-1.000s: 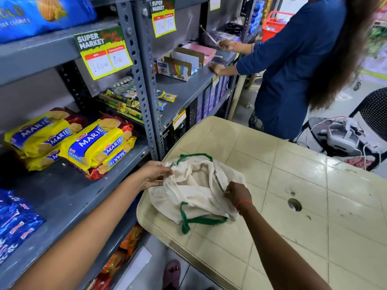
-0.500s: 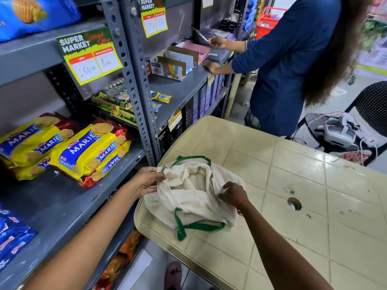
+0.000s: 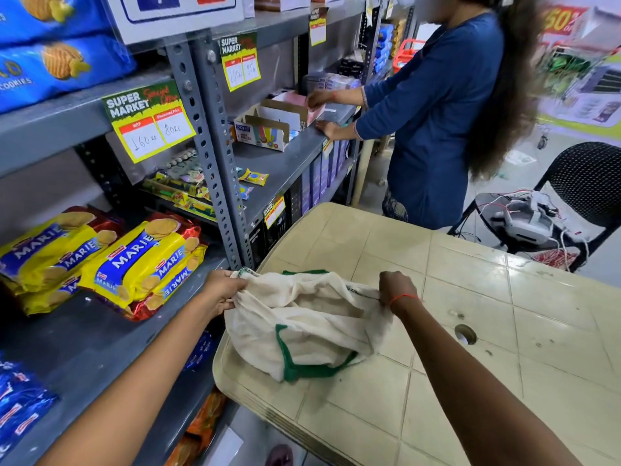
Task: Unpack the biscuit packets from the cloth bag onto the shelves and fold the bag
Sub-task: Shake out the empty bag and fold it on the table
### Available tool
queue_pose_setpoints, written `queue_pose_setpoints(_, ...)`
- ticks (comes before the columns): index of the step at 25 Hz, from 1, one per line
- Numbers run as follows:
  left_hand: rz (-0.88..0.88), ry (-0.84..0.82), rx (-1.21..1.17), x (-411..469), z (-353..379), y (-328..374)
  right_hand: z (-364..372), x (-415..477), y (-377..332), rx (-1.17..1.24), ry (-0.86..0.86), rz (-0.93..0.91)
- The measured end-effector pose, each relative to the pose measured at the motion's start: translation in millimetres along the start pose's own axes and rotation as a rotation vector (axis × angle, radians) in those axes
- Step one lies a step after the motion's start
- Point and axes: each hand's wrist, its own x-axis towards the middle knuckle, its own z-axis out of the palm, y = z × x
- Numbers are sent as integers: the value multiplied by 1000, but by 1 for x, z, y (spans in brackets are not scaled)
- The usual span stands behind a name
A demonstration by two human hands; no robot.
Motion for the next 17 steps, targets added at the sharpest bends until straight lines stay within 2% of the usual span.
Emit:
queue_pose_setpoints(6, 1, -4, 42, 0, 3, 6, 5, -16, 13, 185, -96, -31)
queue_pose_setpoints(7, 2, -2, 46, 1, 3, 5, 8, -18, 14, 223, -57, -45)
queue_pose_setpoints(9, 0, -13, 41, 2, 3, 6, 4, -20, 14, 309, 129, -43)
queue_pose_setpoints(11, 14, -20, 29, 2, 3, 11, -10, -14, 10, 497, 258, 87)
queue_pose_setpoints(13, 34, -33, -3, 3, 4, 18, -26, -5, 2, 918, 155, 306)
queue_pose_setpoints(15, 41, -46, -46, 0, 10, 31, -44, -6, -9, 1340, -79, 415)
queue_pose_setpoints(16, 45, -49, -72, -2, 15, 38, -50, -2, -13, 1340, -131, 367)
queue_pose_setpoints(17, 51, -58, -97, -4, 21, 45, -57, -1, -19, 1228, -163, 287)
